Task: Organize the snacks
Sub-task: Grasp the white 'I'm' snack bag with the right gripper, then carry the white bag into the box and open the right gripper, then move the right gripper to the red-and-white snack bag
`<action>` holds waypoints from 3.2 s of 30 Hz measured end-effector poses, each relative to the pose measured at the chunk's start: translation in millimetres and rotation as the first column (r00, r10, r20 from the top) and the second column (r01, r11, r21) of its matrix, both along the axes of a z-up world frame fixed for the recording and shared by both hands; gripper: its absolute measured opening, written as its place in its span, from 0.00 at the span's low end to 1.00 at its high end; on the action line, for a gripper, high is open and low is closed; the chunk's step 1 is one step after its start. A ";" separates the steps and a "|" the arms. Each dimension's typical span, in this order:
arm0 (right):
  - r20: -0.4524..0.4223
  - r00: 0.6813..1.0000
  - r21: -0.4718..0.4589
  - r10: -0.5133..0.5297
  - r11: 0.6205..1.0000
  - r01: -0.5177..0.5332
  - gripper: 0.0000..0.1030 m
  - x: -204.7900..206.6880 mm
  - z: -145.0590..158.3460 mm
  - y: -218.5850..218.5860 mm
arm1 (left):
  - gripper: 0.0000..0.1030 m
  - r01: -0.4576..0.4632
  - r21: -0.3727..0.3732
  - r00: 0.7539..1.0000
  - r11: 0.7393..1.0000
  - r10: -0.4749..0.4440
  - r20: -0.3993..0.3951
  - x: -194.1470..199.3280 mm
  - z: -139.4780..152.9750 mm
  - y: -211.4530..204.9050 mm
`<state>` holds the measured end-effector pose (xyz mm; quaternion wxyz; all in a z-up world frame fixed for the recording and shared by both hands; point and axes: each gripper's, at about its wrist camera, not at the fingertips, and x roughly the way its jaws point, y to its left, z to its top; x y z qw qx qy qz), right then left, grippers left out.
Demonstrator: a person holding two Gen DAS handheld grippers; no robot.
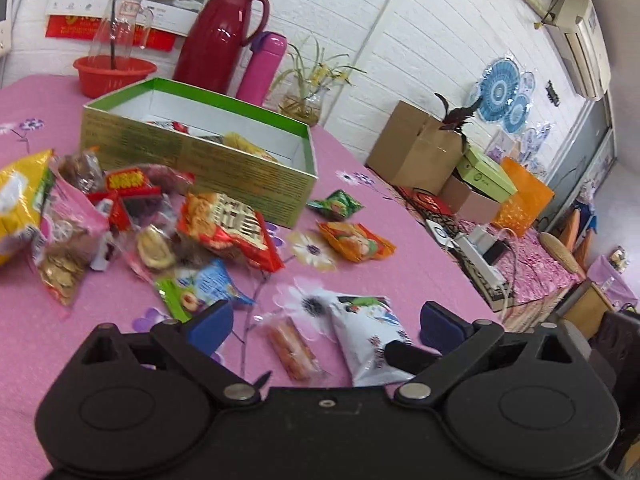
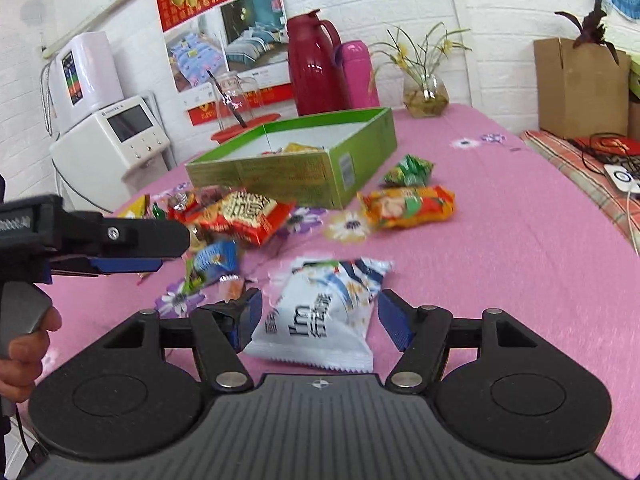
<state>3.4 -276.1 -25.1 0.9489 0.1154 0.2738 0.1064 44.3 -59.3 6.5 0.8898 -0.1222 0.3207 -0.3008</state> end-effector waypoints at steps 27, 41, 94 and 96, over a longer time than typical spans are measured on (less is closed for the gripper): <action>-0.003 0.998 0.066 0.057 0.996 -0.057 0.66 1.6 -18.2 -14.6 | 0.35 0.187 0.065 0.975 0.980 -0.178 -0.132 40.5 -36.2 -69.7; 0.127 0.986 -0.010 0.108 0.994 -0.107 0.39 10.6 29.3 0.8 | 0.33 0.122 0.043 0.993 0.992 -0.122 0.006 36.6 10.9 -50.0; 0.293 0.946 -0.180 0.136 0.980 -0.085 0.98 101.3 81.1 -7.5 | 1.00 -0.074 0.028 0.993 0.997 0.071 0.098 129.6 69.5 -9.7; 0.285 0.947 -0.177 0.145 0.979 -0.096 1.00 84.2 78.3 -6.5 | 1.00 -0.071 0.047 0.992 0.996 0.065 0.111 110.5 69.1 -7.2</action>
